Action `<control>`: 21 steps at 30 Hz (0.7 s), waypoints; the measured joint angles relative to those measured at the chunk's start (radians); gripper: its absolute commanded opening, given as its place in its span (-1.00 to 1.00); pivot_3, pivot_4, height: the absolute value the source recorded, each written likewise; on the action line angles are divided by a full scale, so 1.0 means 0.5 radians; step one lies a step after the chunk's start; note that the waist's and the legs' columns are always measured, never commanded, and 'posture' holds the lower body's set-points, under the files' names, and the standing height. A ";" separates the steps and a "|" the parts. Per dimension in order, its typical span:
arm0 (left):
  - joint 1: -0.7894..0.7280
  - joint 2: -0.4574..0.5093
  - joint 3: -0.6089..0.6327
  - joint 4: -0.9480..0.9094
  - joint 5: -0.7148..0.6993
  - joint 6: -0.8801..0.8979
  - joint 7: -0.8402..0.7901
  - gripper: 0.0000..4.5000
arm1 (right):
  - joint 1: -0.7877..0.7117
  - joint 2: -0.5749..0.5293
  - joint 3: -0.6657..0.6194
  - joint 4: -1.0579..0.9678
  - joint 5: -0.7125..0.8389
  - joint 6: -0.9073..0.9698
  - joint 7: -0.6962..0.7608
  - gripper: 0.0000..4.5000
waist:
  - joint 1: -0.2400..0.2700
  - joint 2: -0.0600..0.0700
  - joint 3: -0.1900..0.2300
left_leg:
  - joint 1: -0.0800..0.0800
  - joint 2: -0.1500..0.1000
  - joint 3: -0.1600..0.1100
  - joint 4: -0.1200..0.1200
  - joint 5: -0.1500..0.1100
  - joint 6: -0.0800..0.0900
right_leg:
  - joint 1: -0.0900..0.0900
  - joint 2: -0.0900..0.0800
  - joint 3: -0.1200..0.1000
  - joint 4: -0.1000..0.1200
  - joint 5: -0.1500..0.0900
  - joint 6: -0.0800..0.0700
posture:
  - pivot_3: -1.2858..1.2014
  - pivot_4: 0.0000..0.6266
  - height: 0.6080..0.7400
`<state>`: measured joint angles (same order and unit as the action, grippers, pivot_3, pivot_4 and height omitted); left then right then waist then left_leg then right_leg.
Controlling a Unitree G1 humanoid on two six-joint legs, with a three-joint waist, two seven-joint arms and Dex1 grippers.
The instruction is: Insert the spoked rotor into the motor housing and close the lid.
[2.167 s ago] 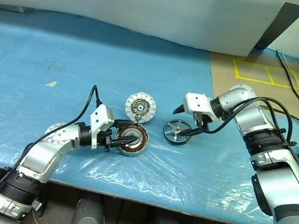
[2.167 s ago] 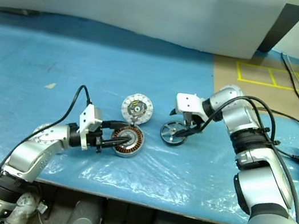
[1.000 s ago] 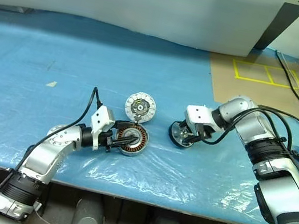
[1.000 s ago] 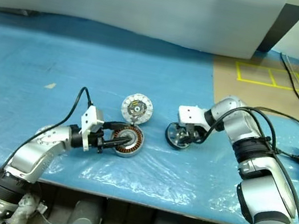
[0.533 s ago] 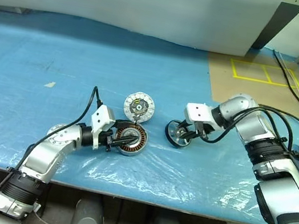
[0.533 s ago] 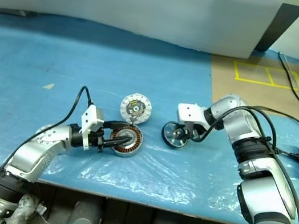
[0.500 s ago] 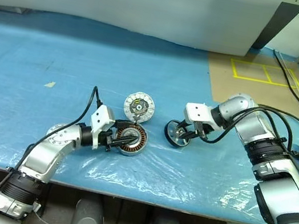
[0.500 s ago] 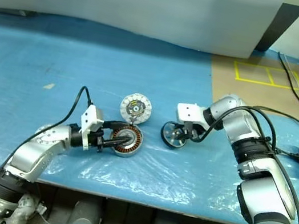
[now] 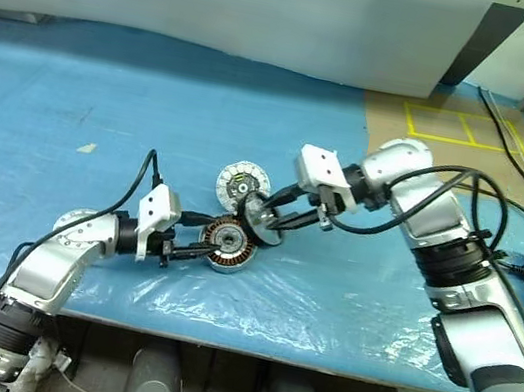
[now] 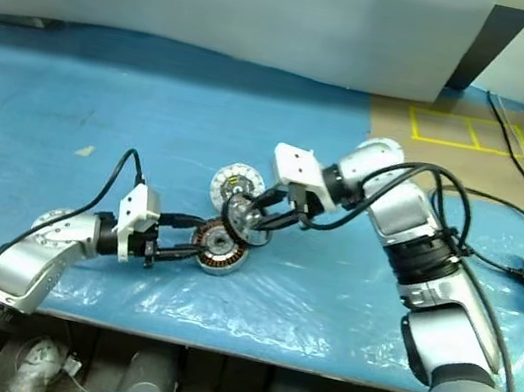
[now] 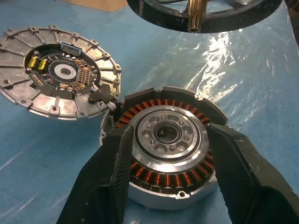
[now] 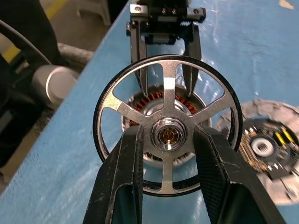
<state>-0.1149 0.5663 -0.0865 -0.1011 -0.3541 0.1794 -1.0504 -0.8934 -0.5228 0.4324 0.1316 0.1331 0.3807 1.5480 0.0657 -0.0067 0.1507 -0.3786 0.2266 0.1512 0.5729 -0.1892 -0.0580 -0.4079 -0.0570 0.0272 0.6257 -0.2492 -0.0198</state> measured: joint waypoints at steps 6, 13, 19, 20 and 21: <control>0.081 0.002 0.017 -0.109 -0.005 0.014 0.042 0.16 | -0.046 0.153 0.051 0.105 0.003 0.020 -0.014 -0.46 | 0.008 0.000 0.000 | -0.002 -0.001 0.000 0.000 0.000 -0.001 | 0.000 -0.001 -0.001 -0.002 0.000 0.000 | 0.03 -0.52 1.00; 0.183 -0.005 0.045 -0.214 -0.017 0.056 0.162 0.16 | 0.019 0.151 0.039 0.215 0.023 -0.013 -0.026 -0.46 | 0.004 -0.001 0.001 | -0.001 -0.001 -0.001 -0.001 0.000 -0.001 | 0.000 -0.001 -0.001 -0.002 0.004 0.006 | 0.03 -0.52 1.00; 0.218 -0.025 0.046 -0.243 -0.032 0.063 0.224 0.16 | 0.169 0.180 -0.054 0.215 0.103 0.067 -0.109 -0.46 | 0.004 -0.001 0.001 | -0.001 -0.001 -0.001 -0.001 0.000 -0.001 | 0.000 -0.001 -0.001 -0.002 0.004 0.007 | 0.03 -0.52 1.00; 0.210 -0.034 0.046 -0.243 -0.033 0.073 0.236 0.16 | 0.180 0.198 -0.061 0.215 0.115 0.087 -0.137 -0.46 | 0.004 -0.001 0.001 | -0.001 -0.001 -0.001 -0.001 0.000 -0.001 | 0.000 -0.001 -0.001 -0.002 0.004 0.007 | 0.03 -0.52 1.00; 0.198 -0.037 0.044 -0.243 -0.035 0.080 0.239 0.16 | 0.188 0.220 -0.070 0.213 0.133 0.110 -0.167 -0.46 | 0.004 -0.001 0.001 | -0.001 -0.001 -0.001 -0.001 0.000 -0.001 | 0.000 -0.001 -0.001 -0.002 0.004 0.006 | 0.03 -0.52 1.00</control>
<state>-0.0157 0.5478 -0.0646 -0.2225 -0.3715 0.2196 -0.9309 -0.7995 -0.4130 0.3971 0.2380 0.1995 0.4357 1.4646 0.0678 -0.0073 0.1511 -0.3791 0.2262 0.1509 0.5725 -0.1893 -0.0586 -0.4077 -0.0573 0.0268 0.6249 -0.2473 -0.0166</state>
